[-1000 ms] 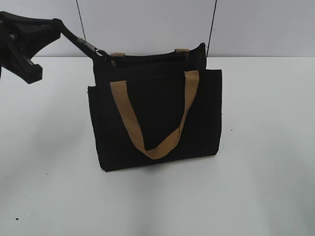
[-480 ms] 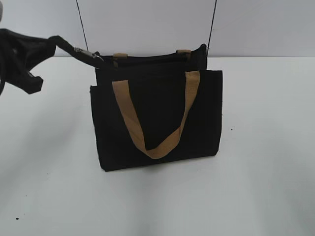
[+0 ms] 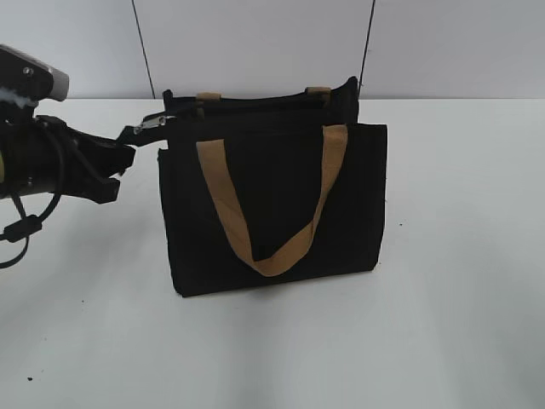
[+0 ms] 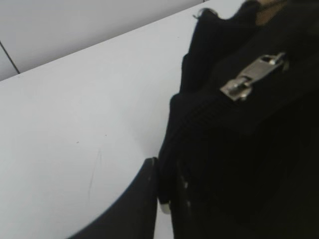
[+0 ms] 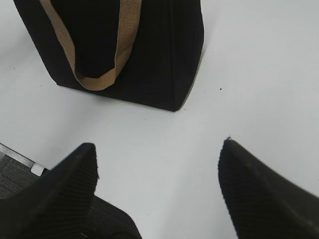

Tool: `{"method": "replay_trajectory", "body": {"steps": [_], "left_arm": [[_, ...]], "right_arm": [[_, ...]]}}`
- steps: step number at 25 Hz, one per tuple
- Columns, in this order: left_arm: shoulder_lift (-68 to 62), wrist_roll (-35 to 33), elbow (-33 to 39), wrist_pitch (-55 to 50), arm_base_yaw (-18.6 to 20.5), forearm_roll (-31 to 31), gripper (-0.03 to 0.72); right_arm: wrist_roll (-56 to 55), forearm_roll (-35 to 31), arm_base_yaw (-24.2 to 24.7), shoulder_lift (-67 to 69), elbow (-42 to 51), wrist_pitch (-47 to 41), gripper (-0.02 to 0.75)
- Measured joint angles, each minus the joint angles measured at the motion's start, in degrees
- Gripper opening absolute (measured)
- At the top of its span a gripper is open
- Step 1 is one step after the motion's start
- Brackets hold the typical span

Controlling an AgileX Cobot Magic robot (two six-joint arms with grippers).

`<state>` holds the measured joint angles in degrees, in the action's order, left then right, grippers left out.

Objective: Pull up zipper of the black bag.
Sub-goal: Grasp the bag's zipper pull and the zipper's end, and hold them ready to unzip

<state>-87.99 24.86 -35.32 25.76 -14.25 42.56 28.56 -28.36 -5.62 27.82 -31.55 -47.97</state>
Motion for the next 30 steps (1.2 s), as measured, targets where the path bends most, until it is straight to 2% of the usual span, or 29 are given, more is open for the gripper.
{"method": "replay_trajectory", "body": {"steps": [2, 4, 5, 6, 8, 15, 19, 23, 30], "left_arm": [[-0.06, 0.07, 0.00, 0.14, -0.53, 0.00, 0.202], [-0.06, 1.20, 0.00, -0.51, -0.65, -0.07, 0.393], [-0.06, 2.08, 0.00, -1.23, -0.65, -0.07, 0.459], [-0.06, 2.97, 0.00, -2.42, -0.70, -0.07, 0.517], [-0.06, 3.94, 0.25, -4.75, -0.77, -0.20, 0.563], [-0.52, 4.68, 4.85, -4.71, -0.95, 0.13, 0.562], [-3.57, 4.68, 5.13, 3.43, -0.95, 1.74, 0.552], [-9.50, 4.26, 4.73, 10.21, -0.95, 2.32, 0.512], [-17.67, -2.13, 1.25, 17.55, -0.95, 1.82, 0.428]], "right_arm": [[0.02, 0.00, 0.00, 0.00, 0.00, 0.00, 0.577], [0.11, 0.00, 0.00, 0.00, 0.00, 0.00, 0.577], [0.11, 0.00, 0.00, 0.00, 0.00, 0.00, 0.577], [0.11, 0.00, 0.00, 0.00, 0.00, 0.00, 0.577], [0.11, 0.00, 0.00, 0.07, 0.00, 0.00, 0.577], [0.11, -0.06, 0.00, 1.85, 0.00, 0.00, 0.577], [0.11, -0.83, 0.00, 3.26, 0.00, 0.13, 0.577], [0.18, -2.85, 0.00, 3.34, 0.00, 0.08, 0.577], [0.18, -3.01, 0.00, 3.34, 0.00, -1.09, 0.577]]}}
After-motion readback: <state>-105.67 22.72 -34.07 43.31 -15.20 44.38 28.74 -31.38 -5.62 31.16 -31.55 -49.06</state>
